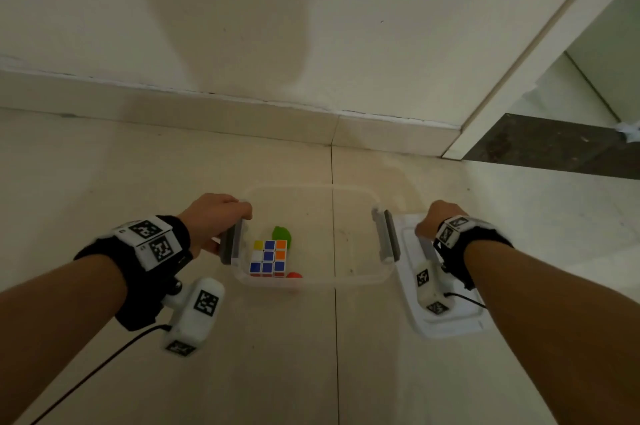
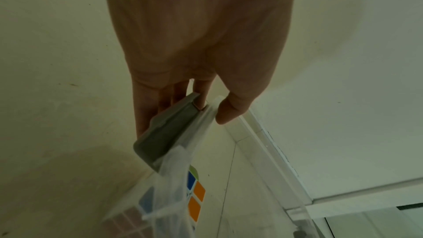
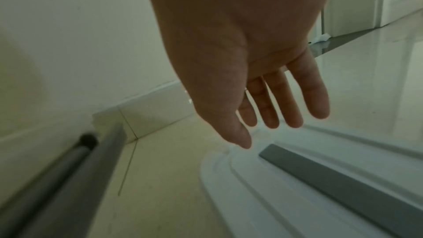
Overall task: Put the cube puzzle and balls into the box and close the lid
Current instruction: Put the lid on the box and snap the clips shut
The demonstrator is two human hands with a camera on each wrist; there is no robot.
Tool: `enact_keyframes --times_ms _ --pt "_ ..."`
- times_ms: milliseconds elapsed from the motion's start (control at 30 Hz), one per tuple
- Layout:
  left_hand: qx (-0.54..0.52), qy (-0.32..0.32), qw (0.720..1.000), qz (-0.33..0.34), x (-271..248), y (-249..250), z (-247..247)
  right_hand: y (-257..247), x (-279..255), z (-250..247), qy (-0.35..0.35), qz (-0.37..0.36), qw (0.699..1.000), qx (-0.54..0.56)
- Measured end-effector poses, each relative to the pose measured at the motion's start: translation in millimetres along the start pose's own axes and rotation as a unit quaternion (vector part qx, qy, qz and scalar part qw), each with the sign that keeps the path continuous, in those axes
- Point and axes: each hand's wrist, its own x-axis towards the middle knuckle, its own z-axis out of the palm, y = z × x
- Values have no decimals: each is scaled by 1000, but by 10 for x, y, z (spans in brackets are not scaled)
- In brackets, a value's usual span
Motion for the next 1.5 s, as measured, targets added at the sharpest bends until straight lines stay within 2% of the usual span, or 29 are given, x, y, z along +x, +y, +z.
enact_keyframes --times_ms 167,300,467,600,767,900,1033,1167,1333,1400,1500 --pt "5 5 1000 5 12 -1 24 149 -85 148 -79 -9 993 -88" --pt "6 3 1000 9 -9 -14 27 204 -135 317 -48 -21 995 -86" --pt "10 4 1000 10 -22 -10 34 204 -103 366 -46 -12 998 -44" --pt "19 2 1000 23 -51 -7 20 114 -105 105 -33 -27 998 -49" --pt "11 -40 999 28 -114 -3 -76 -148 -175 -469 50 -73 995 -54" --pt "17 -49 998 35 -166 -22 -197 -533 -333 -805 102 -134 984 -61" --pt "20 -35 999 36 -200 -101 -328 -994 -549 -944 105 -189 973 -82" --pt "13 -22 999 22 -229 -173 -482 -1380 -869 -945 107 -273 949 -118" --pt "-3 -12 1000 19 -260 -255 -612 -1701 -1288 -547 53 -443 874 -192" --pt "-9 -16 1000 21 -274 -288 -634 -1759 -1401 -355 43 -476 853 -212" --pt "-24 -24 999 15 -297 -337 -653 -1797 -1467 -178 18 -491 839 -232"
